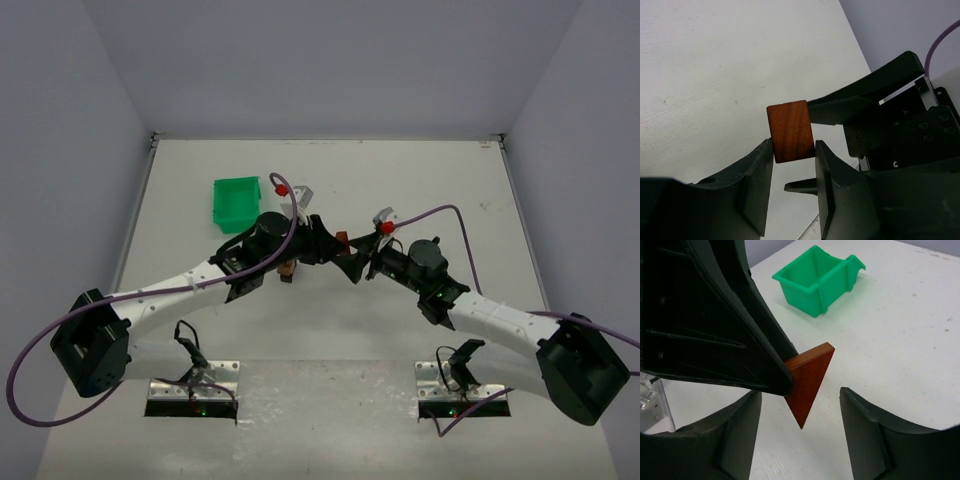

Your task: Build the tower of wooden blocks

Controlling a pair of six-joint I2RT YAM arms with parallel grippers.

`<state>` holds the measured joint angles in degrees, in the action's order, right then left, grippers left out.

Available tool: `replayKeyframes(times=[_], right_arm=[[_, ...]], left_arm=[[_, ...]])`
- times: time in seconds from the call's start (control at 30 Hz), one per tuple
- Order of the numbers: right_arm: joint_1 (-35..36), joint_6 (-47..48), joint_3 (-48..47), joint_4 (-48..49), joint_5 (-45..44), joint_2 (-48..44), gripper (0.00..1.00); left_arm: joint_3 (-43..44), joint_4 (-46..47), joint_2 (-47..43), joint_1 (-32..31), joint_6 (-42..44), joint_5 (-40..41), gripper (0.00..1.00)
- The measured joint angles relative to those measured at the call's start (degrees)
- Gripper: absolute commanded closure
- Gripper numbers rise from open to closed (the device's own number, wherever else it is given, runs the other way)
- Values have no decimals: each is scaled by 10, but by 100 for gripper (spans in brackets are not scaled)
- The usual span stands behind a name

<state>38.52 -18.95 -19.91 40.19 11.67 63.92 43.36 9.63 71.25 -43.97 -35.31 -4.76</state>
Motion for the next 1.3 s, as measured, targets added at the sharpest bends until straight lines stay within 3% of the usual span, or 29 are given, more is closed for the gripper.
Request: replayKeyframes(times=[0.1,0.33,0.5,0.63,0.87,1.03,1.2,1.27,1.3], right_arm=[[1,2,-2,-61,-14,-24,1],[2,3,0,-216,-79,-143,1],[2,-10,0,-322,-210,-211,1],[2,-46,0,-424,-362,-235,1],[-2,-87,0,-507,-476,-254,1],[-5,-102,0,-531,-507,-274,1],[-5,-112,0,-546,-524,-287,1],[-5,-114,0,-550,-528,-292,1],[-5,-115,0,-552,-531,-294,1]], left_arm=[[27,-45,-1,-4,18,22,100],[125,-186,-2,-6,41,97,100],[173,-280,9,-8,42,107,100],[225,-358,86,-46,42,115,100],[293,-471,276,-141,53,115,100],[345,-489,388,-180,66,123,100],[348,-475,406,-182,72,128,99],[348,-461,406,-182,74,128,85],[347,-454,406,-181,76,127,84]])
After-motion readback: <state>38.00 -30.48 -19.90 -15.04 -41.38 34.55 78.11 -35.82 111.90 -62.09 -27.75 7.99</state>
